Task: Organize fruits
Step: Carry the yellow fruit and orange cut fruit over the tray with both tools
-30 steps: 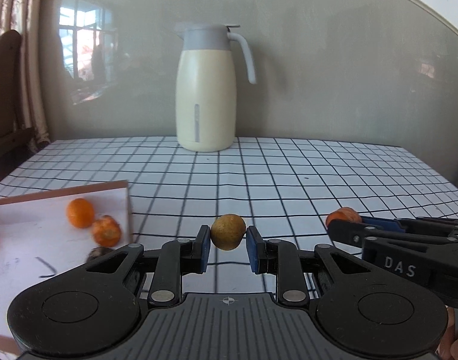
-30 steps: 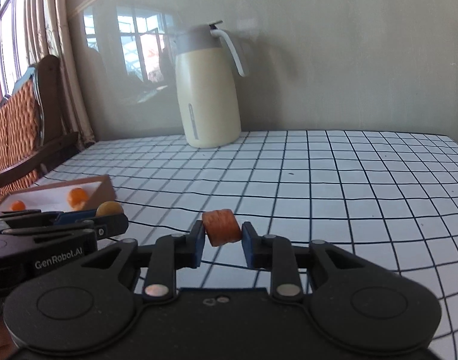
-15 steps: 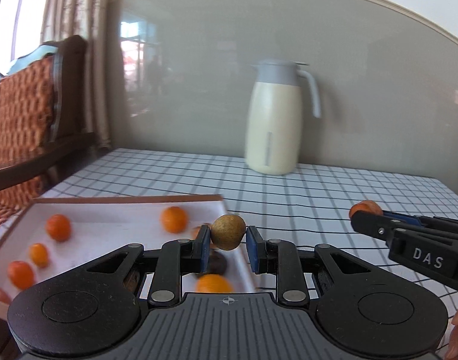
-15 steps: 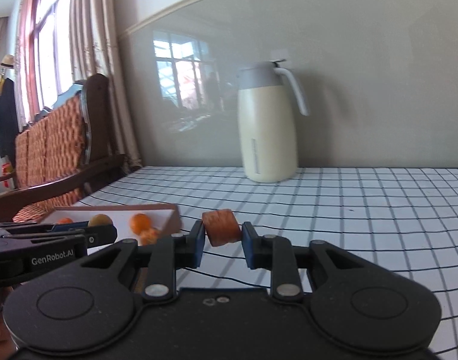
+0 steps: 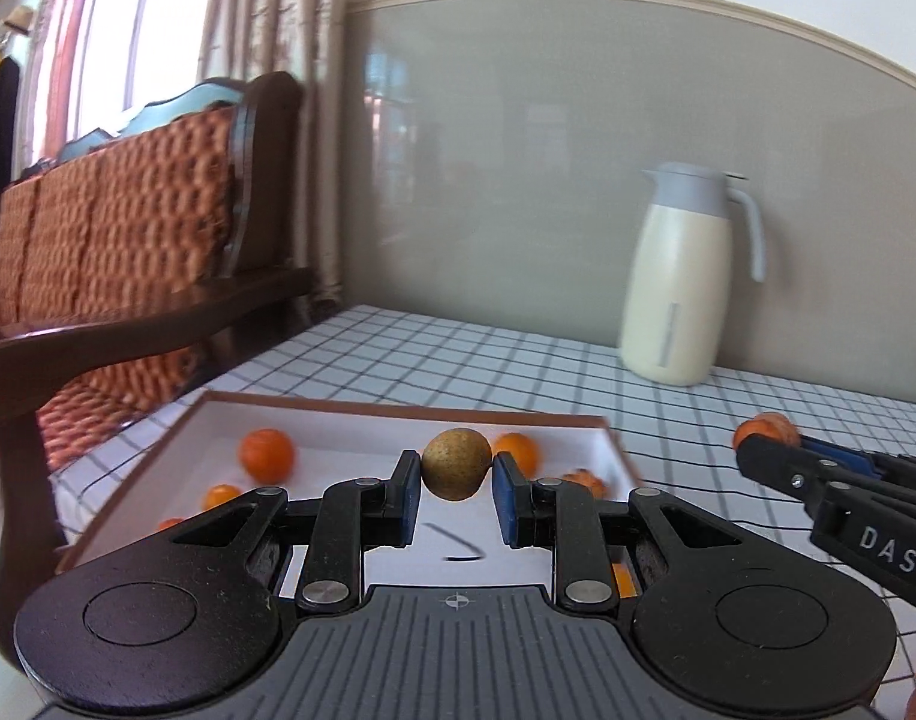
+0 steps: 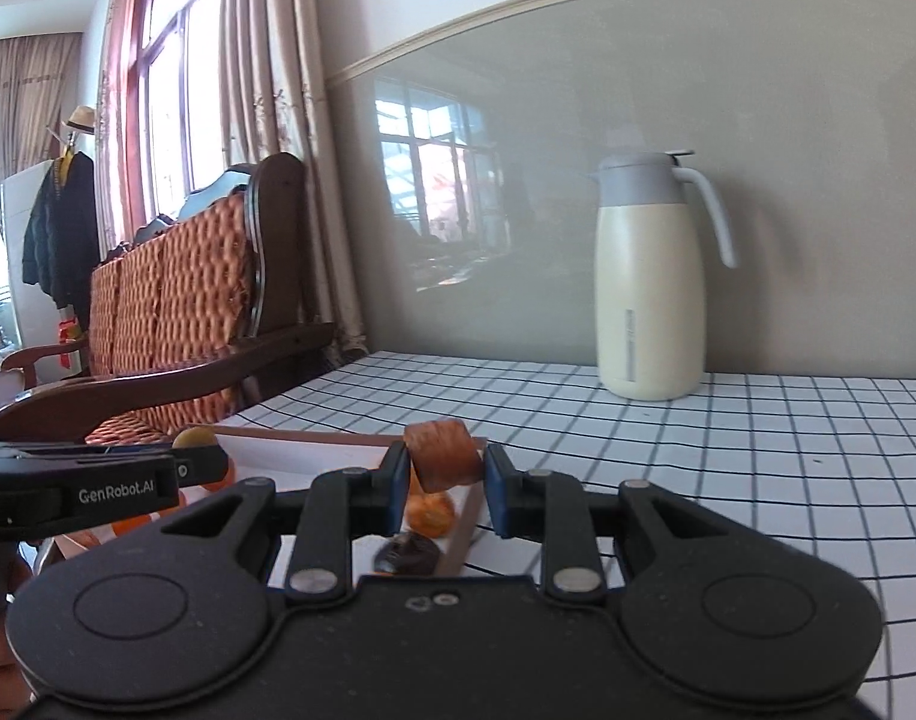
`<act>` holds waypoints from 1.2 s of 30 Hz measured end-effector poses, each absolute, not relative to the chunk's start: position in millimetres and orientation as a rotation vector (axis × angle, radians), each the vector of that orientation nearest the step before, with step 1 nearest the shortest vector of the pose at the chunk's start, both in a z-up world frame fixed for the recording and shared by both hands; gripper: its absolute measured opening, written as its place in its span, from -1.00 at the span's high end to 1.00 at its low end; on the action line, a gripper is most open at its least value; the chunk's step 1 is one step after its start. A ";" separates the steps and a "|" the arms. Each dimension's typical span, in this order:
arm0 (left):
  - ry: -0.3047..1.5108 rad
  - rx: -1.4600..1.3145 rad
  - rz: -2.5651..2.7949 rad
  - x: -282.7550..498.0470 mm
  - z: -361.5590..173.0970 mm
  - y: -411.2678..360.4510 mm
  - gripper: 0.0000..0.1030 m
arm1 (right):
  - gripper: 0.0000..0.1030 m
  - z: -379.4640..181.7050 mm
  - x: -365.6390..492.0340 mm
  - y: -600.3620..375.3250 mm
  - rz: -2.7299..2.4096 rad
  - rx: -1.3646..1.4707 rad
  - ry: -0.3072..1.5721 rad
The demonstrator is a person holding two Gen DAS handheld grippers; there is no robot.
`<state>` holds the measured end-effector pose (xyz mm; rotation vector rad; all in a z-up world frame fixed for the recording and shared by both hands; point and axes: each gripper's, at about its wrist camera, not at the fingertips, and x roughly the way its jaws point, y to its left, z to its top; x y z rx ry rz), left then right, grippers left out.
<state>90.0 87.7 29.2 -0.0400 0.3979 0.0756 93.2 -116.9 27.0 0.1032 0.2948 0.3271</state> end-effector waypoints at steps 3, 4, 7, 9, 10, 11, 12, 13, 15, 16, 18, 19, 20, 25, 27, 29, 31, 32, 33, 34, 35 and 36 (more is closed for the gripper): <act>0.396 -0.048 0.114 89.3 28.1 102.3 0.49 | 0.66 27.4 95.6 -106.0 0.339 0.102 0.287; 0.398 -0.054 0.124 89.1 27.7 107.2 0.49 | 0.66 27.3 96.6 -102.5 0.344 0.101 0.287; 0.401 -0.064 0.157 88.7 25.5 120.1 0.49 | 0.66 27.0 99.9 -92.9 0.356 0.101 0.283; 0.401 -0.069 0.179 88.2 23.9 127.8 0.49 | 0.66 25.8 102.2 -87.0 0.363 0.102 0.284; 0.402 -0.071 0.189 88.2 23.3 132.1 0.49 | 0.66 25.6 103.0 -84.7 0.366 0.103 0.283; 0.402 -0.074 0.198 88.3 22.6 136.1 0.49 | 0.66 25.3 103.9 -82.0 0.368 0.103 0.282; 0.403 -0.078 0.206 88.0 22.0 139.6 0.49 | 0.66 24.9 104.9 -79.4 0.370 0.101 0.281; 0.403 -0.081 0.214 88.0 21.5 142.9 0.49 | 0.66 24.4 105.4 -76.5 0.373 0.098 0.281; 0.403 -0.089 0.224 88.1 20.6 148.9 0.49 | 0.66 23.5 107.1 -72.1 0.377 0.095 0.282; 0.403 -0.091 0.229 88.5 20.5 150.9 0.49 | 0.66 23.3 107.9 -70.8 0.380 0.097 0.285; 0.400 -0.093 0.238 88.6 20.5 154.1 0.49 | 0.66 22.6 108.7 -67.7 0.382 0.097 0.285; 0.399 -0.094 0.243 89.0 20.2 155.7 0.49 | 0.66 22.5 109.1 -66.5 0.384 0.096 0.285; 0.400 -0.095 0.247 89.5 20.0 157.5 0.49 | 0.66 22.2 109.9 -65.0 0.385 0.094 0.286; 0.410 -0.107 0.265 92.0 15.6 166.5 0.49 | 0.66 19.6 115.0 -58.8 0.386 0.094 0.299; 0.410 -0.108 0.272 93.0 14.6 168.9 0.49 | 0.66 18.5 117.3 -56.6 0.386 0.092 0.303; 0.412 -0.113 0.277 94.1 13.7 171.2 0.49 | 0.66 17.4 119.5 -54.8 0.386 0.093 0.308; 0.412 -0.115 0.283 95.4 12.8 173.4 0.49 | 0.66 16.5 121.5 -53.1 0.384 0.094 0.312; 0.413 -0.116 0.286 96.2 12.6 174.5 0.49 | 0.66 16.0 122.5 -52.6 0.383 0.094 0.313; 0.414 -0.117 0.289 97.0 12.2 175.6 0.49 | 0.66 15.8 124.1 -52.0 0.381 0.094 0.316; 0.415 -0.117 0.292 97.5 11.7 176.0 0.49 | 0.66 15.3 125.3 -51.4 0.378 0.096 0.319; 0.417 -0.118 0.291 98.5 11.4 177.0 0.49 | 0.66 15.0 126.8 -51.0 0.377 0.098 0.322; 0.418 -0.118 0.293 99.6 10.9 177.5 0.49 | 0.66 14.6 128.2 -50.4 0.375 0.097 0.326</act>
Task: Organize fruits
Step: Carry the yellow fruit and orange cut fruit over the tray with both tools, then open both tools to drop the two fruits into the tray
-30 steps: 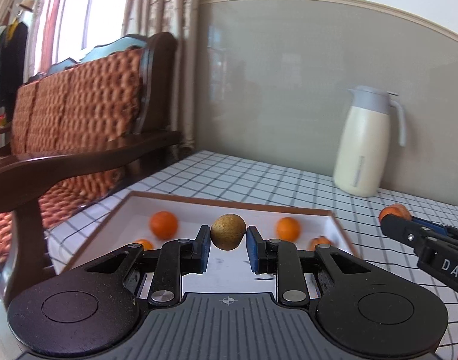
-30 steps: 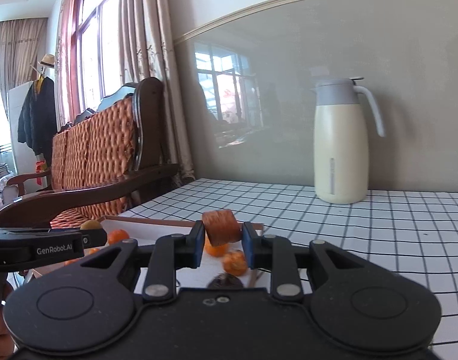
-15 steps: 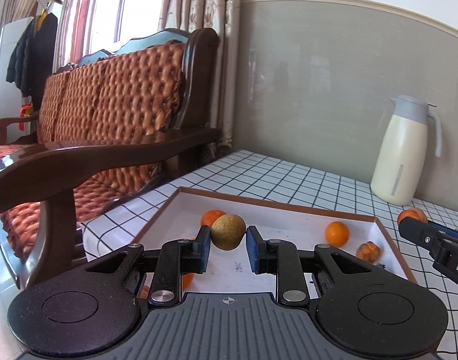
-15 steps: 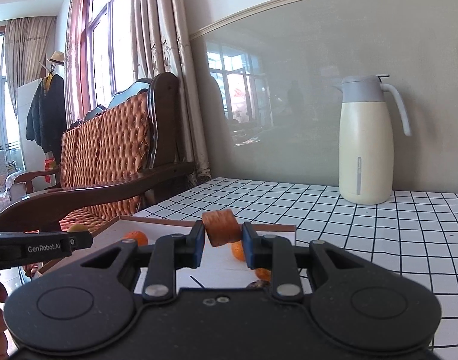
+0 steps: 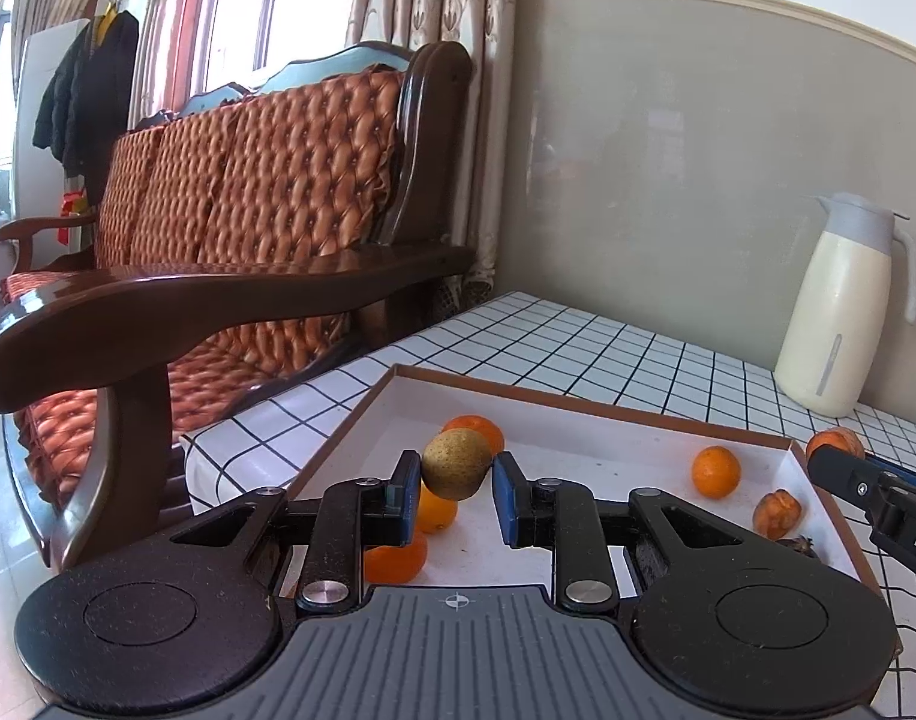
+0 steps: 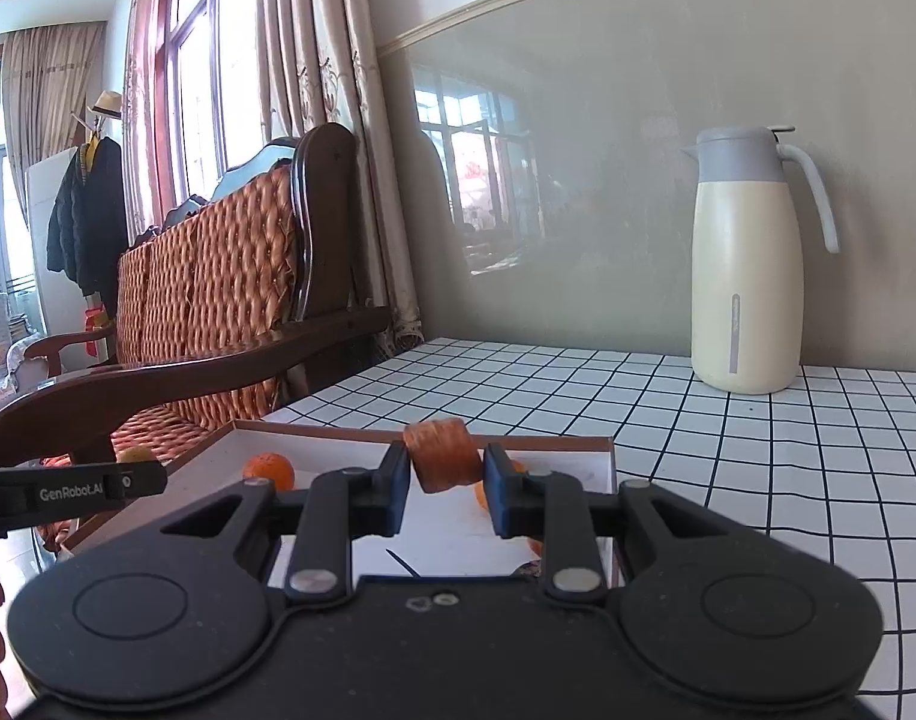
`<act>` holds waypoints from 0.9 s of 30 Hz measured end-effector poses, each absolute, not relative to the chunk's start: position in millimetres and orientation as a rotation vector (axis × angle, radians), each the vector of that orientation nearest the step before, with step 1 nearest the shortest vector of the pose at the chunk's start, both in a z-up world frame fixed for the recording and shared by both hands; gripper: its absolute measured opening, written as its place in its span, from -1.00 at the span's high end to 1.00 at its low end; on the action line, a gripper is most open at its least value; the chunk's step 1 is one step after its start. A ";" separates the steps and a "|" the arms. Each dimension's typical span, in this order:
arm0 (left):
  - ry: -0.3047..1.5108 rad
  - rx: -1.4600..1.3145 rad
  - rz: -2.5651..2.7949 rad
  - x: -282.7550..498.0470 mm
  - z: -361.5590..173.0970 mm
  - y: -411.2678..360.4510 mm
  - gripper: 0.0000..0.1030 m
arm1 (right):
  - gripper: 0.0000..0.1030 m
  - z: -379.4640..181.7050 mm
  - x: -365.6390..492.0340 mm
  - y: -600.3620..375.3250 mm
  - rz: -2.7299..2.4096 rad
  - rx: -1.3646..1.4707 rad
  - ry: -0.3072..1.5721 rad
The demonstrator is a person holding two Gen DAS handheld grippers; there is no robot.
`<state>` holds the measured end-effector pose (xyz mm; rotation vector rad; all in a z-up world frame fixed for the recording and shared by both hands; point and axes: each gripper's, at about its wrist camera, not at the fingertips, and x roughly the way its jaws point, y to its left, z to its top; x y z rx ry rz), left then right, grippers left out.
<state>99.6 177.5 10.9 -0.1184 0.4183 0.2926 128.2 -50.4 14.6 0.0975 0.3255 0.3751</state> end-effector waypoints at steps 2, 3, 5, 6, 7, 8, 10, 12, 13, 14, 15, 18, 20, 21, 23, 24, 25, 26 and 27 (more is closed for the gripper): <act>0.423 -0.116 0.293 102.2 10.3 178.3 0.49 | 0.65 13.1 129.9 -49.4 0.370 0.096 0.331; 0.425 -0.117 0.292 103.5 10.1 178.6 0.49 | 0.65 12.3 131.6 -48.3 0.369 0.094 0.337; 0.431 -0.116 0.291 106.9 9.2 179.1 0.49 | 0.65 10.6 134.1 -47.0 0.364 0.092 0.347; 0.435 -0.118 0.289 108.6 8.7 179.1 0.49 | 0.65 9.7 135.5 -46.1 0.362 0.090 0.353; 0.438 -0.120 0.287 110.2 8.5 179.5 0.49 | 0.65 8.8 137.0 -45.3 0.357 0.089 0.357; 0.442 -0.121 0.286 112.2 7.8 179.5 0.49 | 0.65 8.1 138.8 -45.0 0.356 0.090 0.362; 0.449 -0.126 0.285 115.9 7.5 179.3 0.49 | 0.65 7.0 141.6 -44.3 0.352 0.093 0.368; 0.452 -0.119 0.285 119.3 6.5 178.2 0.49 | 0.65 6.1 145.0 -43.4 0.349 0.094 0.374; 0.455 -0.116 0.289 121.1 5.5 178.1 0.49 | 0.65 5.7 146.8 -42.9 0.349 0.094 0.379; 0.464 -0.121 0.286 123.9 4.6 178.8 0.49 | 0.65 5.3 148.7 -42.4 0.349 0.094 0.385; 0.472 -0.126 0.283 126.6 4.3 179.6 0.49 | 0.65 4.5 150.3 -41.8 0.351 0.096 0.391; 0.485 -0.114 0.284 136.5 2.8 179.1 0.49 | 0.65 1.4 155.2 -39.1 0.345 0.088 0.407; 0.487 -0.107 0.278 142.3 2.4 179.0 0.49 | 0.62 -1.2 159.0 -37.4 0.338 0.086 0.425; 0.488 -0.098 0.283 145.5 2.0 178.9 0.49 | 0.57 -3.0 161.9 -35.9 0.330 0.080 0.438; 0.486 -0.095 0.280 152.0 0.9 180.0 0.48 | 0.40 -4.8 164.0 -35.3 0.301 0.078 0.444; 0.484 -0.084 0.285 156.7 -0.8 180.1 0.48 | 0.20 -3.6 162.8 -37.2 0.290 0.089 0.432; 0.493 -0.070 0.293 161.5 -2.3 180.6 0.21 | 0.10 -0.5 161.2 -40.4 0.296 0.114 0.417; 0.511 -0.065 0.297 165.0 -2.8 181.2 -0.52 | -0.10 4.4 158.0 -44.7 0.302 0.149 0.394; 0.509 -0.077 0.316 162.7 -0.9 181.8 -0.85 | -0.46 10.0 152.5 -48.9 0.293 0.175 0.350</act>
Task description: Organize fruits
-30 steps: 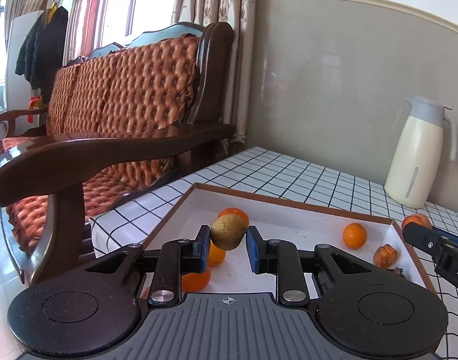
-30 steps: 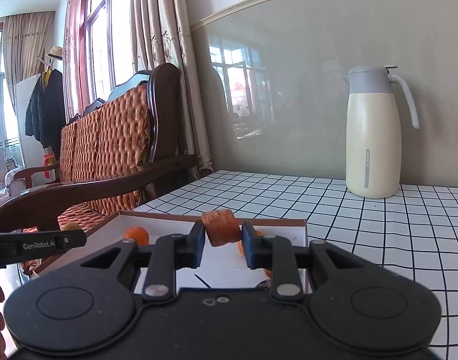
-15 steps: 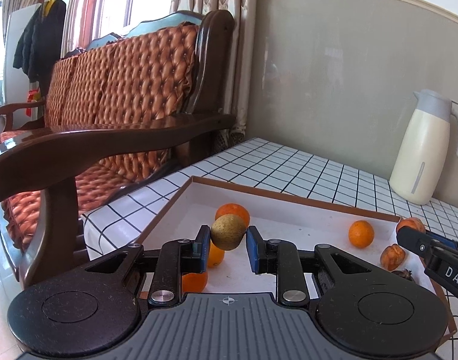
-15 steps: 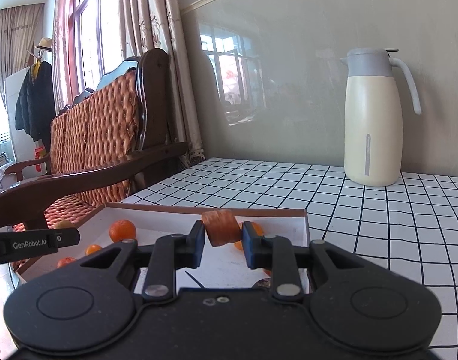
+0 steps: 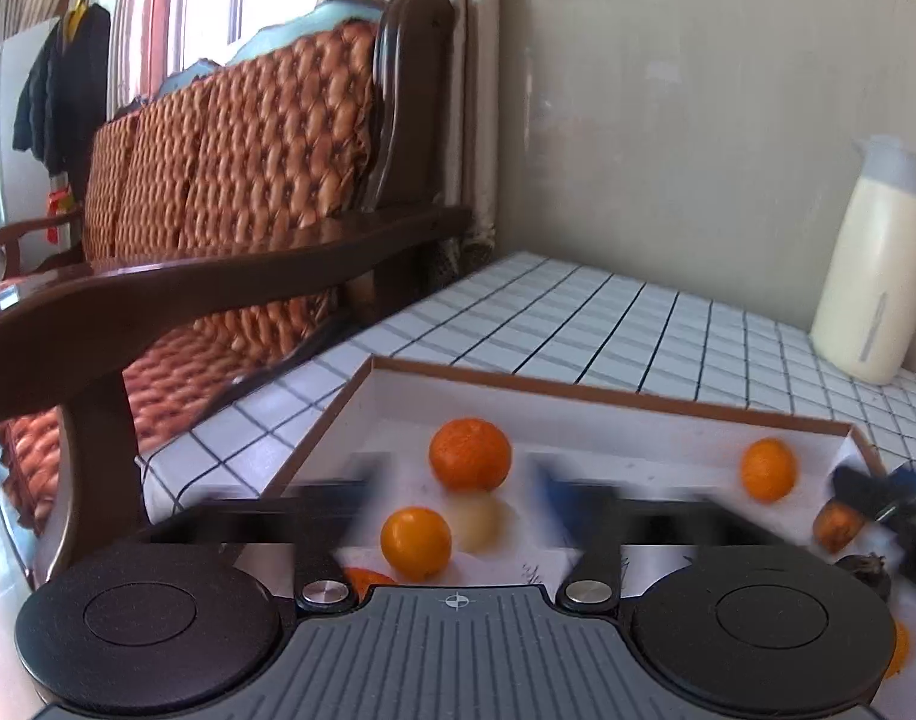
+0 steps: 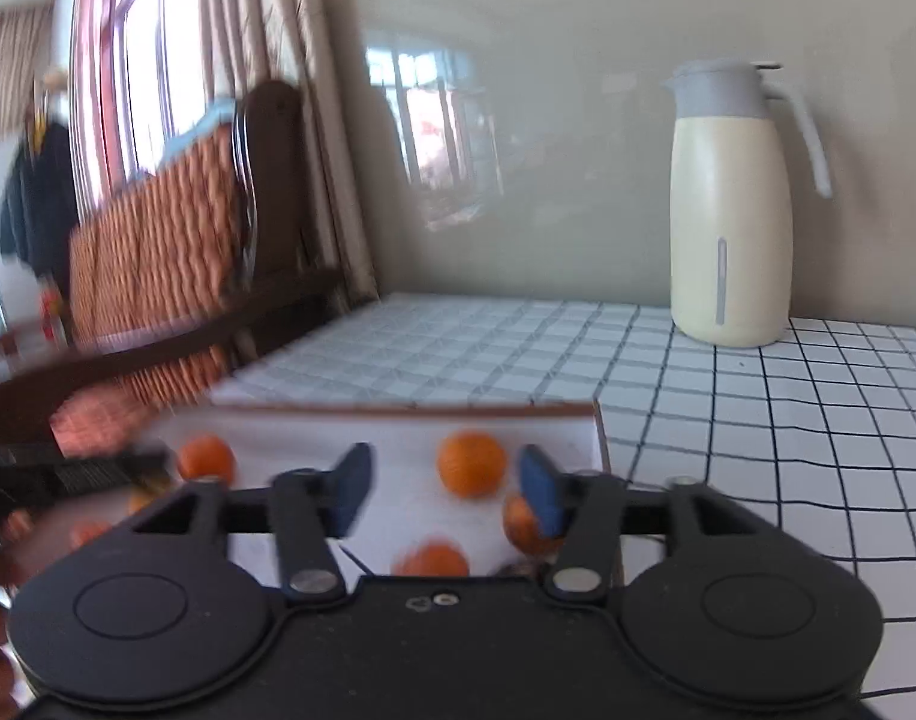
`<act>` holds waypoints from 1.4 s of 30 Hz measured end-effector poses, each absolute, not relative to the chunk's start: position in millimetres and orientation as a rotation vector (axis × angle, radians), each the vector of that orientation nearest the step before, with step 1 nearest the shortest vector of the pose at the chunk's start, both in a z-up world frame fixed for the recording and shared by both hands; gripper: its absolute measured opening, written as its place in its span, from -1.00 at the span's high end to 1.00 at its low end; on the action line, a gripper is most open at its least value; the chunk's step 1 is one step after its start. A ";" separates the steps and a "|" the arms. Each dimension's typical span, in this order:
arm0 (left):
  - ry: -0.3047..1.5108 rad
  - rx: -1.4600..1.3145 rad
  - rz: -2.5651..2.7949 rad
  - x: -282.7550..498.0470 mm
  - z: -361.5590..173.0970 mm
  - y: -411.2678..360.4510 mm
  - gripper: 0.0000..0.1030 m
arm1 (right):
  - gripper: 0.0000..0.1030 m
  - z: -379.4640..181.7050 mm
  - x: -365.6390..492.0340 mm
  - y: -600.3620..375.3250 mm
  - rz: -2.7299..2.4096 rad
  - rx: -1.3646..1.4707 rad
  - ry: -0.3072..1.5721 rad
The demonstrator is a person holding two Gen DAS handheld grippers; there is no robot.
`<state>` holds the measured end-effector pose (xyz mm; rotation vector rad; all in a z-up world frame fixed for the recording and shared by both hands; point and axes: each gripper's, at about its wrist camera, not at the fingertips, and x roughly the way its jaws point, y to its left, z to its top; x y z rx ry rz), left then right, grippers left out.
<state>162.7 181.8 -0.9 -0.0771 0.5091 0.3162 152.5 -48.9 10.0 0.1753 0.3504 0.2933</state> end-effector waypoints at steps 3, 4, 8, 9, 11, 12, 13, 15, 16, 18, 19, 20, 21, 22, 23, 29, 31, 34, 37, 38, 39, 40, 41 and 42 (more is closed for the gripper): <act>0.370 -0.044 0.338 140.1 15.1 173.6 -1.00 | -0.88 22.4 138.7 -56.3 0.256 0.176 0.232; 0.366 -0.023 0.328 137.8 19.7 170.7 -1.00 | -0.88 25.3 138.6 -59.4 0.270 0.189 0.228; 0.371 -0.017 0.323 129.7 27.4 164.4 -1.00 | -0.88 29.5 136.8 -67.8 0.303 0.217 0.223; 0.371 -0.013 0.318 127.8 28.4 162.7 -1.00 | -0.88 29.3 137.3 -68.4 0.299 0.211 0.228; 0.373 -0.001 0.322 126.2 29.8 159.2 -1.00 | -0.88 28.0 138.1 -69.8 0.314 0.209 0.242; 0.375 0.000 0.321 126.3 30.2 159.0 -1.00 | -0.88 27.3 138.3 -69.7 0.313 0.208 0.249; 0.379 -0.005 0.321 125.2 30.0 157.9 -1.00 | -0.88 26.8 137.9 -69.6 0.308 0.204 0.251; 0.387 -0.011 0.323 124.0 31.3 161.5 -1.00 | -0.88 25.9 136.0 -69.6 0.309 0.195 0.256; 0.389 -0.009 0.325 122.9 30.9 161.6 -1.00 | -0.88 25.6 135.9 -69.6 0.308 0.192 0.262; 0.391 -0.009 0.325 120.3 30.5 159.6 -1.00 | -0.88 24.8 134.8 -70.3 0.315 0.187 0.276; 0.392 -0.007 0.326 119.1 29.8 159.1 -1.00 | -0.88 24.1 134.1 -70.8 0.315 0.183 0.282; 0.392 -0.005 0.330 117.5 29.4 157.7 -1.00 | -0.88 23.5 133.0 -71.3 0.312 0.179 0.287; 0.394 -0.004 0.332 115.8 28.8 156.5 -1.00 | -0.88 22.8 131.9 -72.3 0.312 0.174 0.291; 0.398 -0.004 0.333 114.4 28.2 155.2 -1.00 | -0.88 22.0 130.3 -73.4 0.312 0.173 0.296; 0.402 -0.005 0.336 112.5 28.2 153.6 -1.00 | -0.88 21.3 128.8 -75.1 0.312 0.174 0.301; 0.406 -0.002 0.334 99.4 29.2 144.2 -1.00 | -0.88 21.9 114.3 -83.4 0.327 0.157 0.311; 0.412 0.001 0.330 94.9 28.2 141.2 -1.00 | -0.88 24.6 108.0 -86.8 0.331 0.153 0.309; 0.433 0.011 0.320 87.1 29.5 134.1 -1.00 | -0.88 29.9 95.4 -94.6 0.335 0.153 0.306; 0.432 0.005 0.311 72.1 36.1 127.0 -1.00 | -0.88 34.6 77.9 -102.9 0.334 0.150 0.298; 0.427 0.002 0.307 66.4 39.1 125.7 -1.00 | -0.88 36.5 71.7 -105.7 0.333 0.146 0.295; 0.423 0.002 0.305 60.4 41.3 123.7 -1.00 | -0.88 39.0 64.4 -108.7 0.333 0.142 0.289; 0.420 0.002 0.300 53.5 43.3 121.3 -1.00 | -0.88 42.2 58.6 -111.7 0.332 0.140 0.284; 0.419 0.002 0.292 47.1 45.9 119.2 -1.00 | -0.88 45.6 51.4 -114.9 0.332 0.140 0.279; 0.416 0.002 0.279 40.2 48.4 117.1 -1.00 | -0.88 49.3 43.8 -118.4 0.332 0.140 0.273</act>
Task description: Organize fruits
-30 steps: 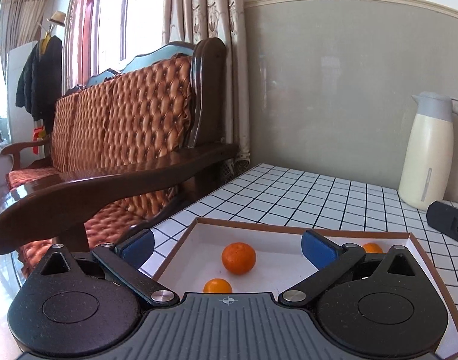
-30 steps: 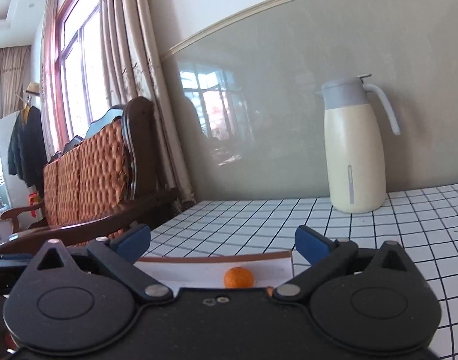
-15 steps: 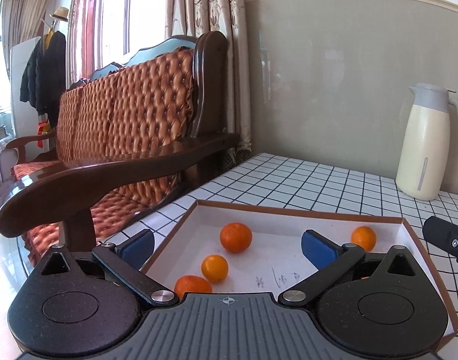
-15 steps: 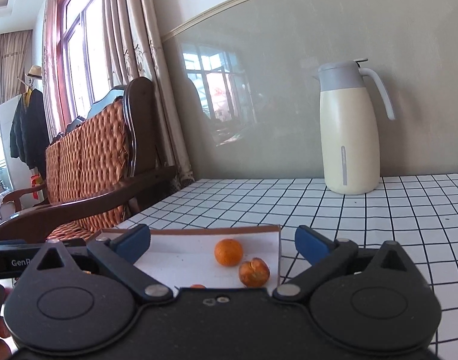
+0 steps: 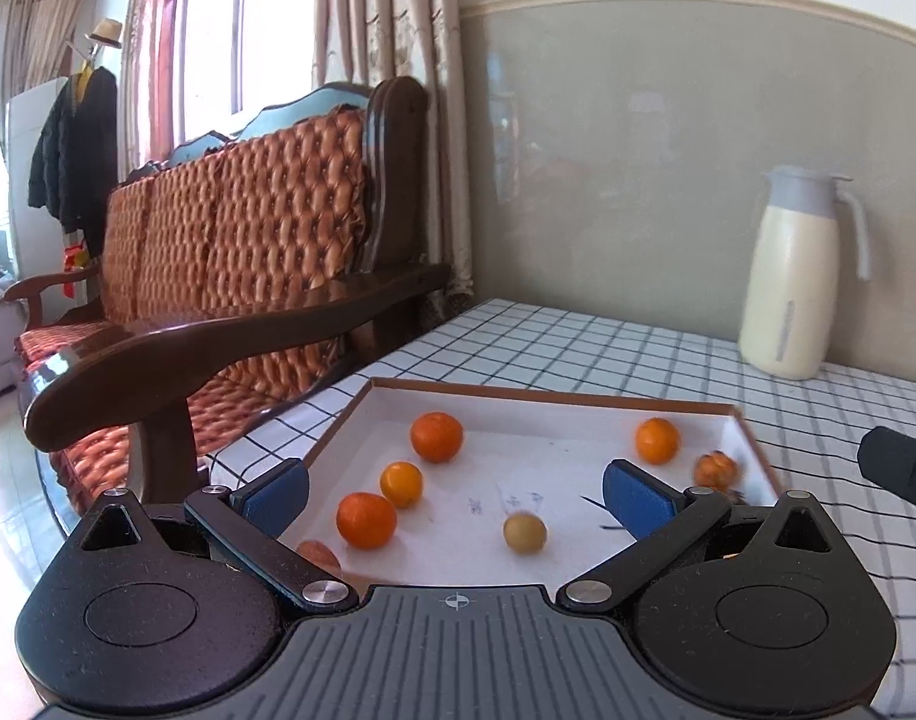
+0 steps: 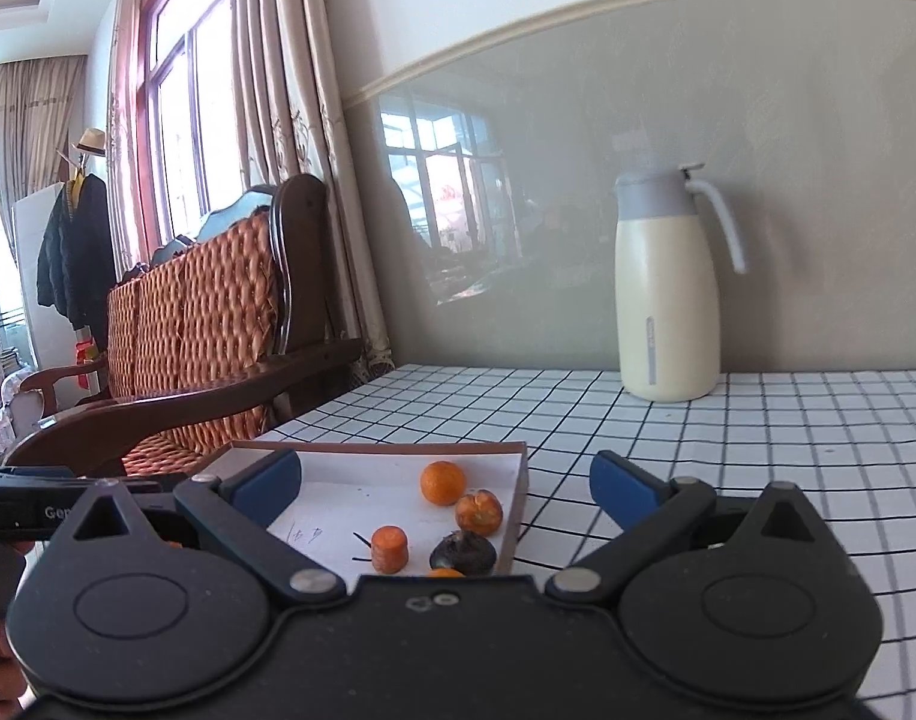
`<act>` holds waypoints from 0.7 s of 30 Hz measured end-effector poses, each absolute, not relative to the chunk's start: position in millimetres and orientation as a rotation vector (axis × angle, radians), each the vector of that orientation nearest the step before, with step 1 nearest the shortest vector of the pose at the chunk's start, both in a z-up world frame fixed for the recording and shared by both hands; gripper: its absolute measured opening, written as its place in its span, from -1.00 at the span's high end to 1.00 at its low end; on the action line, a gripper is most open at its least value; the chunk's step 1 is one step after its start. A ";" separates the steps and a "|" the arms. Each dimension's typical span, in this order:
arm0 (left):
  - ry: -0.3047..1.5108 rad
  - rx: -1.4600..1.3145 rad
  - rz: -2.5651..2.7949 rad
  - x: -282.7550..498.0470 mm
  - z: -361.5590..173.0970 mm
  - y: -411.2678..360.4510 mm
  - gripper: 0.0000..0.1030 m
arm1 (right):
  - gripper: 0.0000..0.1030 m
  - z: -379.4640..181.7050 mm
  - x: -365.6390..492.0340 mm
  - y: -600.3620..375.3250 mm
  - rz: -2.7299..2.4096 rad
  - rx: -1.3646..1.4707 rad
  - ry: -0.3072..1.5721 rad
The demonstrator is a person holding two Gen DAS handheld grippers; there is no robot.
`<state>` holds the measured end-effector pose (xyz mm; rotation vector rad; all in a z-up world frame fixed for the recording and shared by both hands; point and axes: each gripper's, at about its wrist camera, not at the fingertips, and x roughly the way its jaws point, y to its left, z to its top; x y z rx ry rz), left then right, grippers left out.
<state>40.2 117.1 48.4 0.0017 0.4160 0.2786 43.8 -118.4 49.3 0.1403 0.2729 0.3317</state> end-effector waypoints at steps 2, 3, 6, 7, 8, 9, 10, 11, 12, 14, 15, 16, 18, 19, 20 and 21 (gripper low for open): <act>0.414 0.002 0.259 26.9 52.9 113.2 -1.00 | -0.88 56.2 30.1 -124.2 0.326 0.141 0.265; 0.414 0.004 0.251 20.0 55.2 111.4 -1.00 | -0.88 59.7 24.4 -126.7 0.323 0.140 0.269; 0.415 0.003 0.230 1.6 61.8 106.9 -1.00 | -0.88 68.3 9.5 -132.1 0.308 0.130 0.293; 0.417 -0.003 0.221 -5.0 64.5 105.7 -1.00 | -0.88 70.7 5.5 -133.7 0.304 0.128 0.302; 0.419 -0.011 0.215 -10.5 67.1 104.8 -1.00 | -0.88 72.7 1.6 -135.2 0.298 0.133 0.312; 0.421 -0.017 0.210 -15.1 69.7 104.3 -1.00 | -0.89 74.8 -1.1 -136.8 0.290 0.140 0.326; 0.424 -0.015 0.206 -20.3 72.5 102.7 -1.00 | -0.88 76.6 -3.2 -137.8 0.287 0.151 0.340; 0.428 -0.009 0.207 -24.7 75.0 101.1 -1.00 | -0.88 78.7 -5.2 -139.2 0.288 0.166 0.353; 0.429 -0.004 0.210 -29.2 76.9 99.5 -1.00 | -0.88 80.0 -8.3 -139.9 0.289 0.178 0.364; 0.439 0.006 0.208 -37.3 81.5 97.7 -1.00 | -0.88 84.5 -14.6 -138.7 0.289 0.189 0.374; 0.444 0.007 0.211 -41.4 83.9 96.5 -1.00 | -0.88 87.6 -18.5 -137.3 0.291 0.185 0.375; 0.445 0.007 0.212 -46.2 86.5 95.9 -1.00 | -0.88 91.1 -22.4 -135.3 0.292 0.178 0.372; 0.440 0.005 0.212 -57.7 92.2 95.6 -1.00 | -0.88 96.5 -31.8 -132.1 0.290 0.165 0.372; 0.433 0.003 0.212 -63.3 94.8 95.4 -1.00 | -0.88 99.7 -35.6 -129.5 0.294 0.160 0.375; 0.428 0.004 0.212 -69.0 97.6 95.1 -1.00 | -0.88 102.3 -39.5 -126.9 0.292 0.158 0.374; 0.427 0.007 0.211 -74.4 100.5 94.6 -1.00 | -0.88 104.8 -45.6 -126.2 0.288 0.159 0.367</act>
